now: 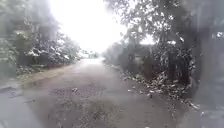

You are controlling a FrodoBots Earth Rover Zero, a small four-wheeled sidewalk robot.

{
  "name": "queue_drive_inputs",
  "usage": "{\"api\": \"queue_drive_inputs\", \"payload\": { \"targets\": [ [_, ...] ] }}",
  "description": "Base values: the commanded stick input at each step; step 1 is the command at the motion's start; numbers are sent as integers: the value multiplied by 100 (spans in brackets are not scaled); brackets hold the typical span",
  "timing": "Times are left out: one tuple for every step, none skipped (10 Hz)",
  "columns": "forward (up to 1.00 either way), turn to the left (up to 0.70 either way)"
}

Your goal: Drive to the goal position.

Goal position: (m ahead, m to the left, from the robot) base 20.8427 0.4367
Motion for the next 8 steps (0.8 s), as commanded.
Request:
{"api": "queue_drive_inputs", "payload": {
  "targets": [
    [70, 10],
    [70, 25],
    [70, 32],
    [70, 33],
    [70, 34],
    [70, 0],
    [70, 0],
    [70, 0]
  ]
}}
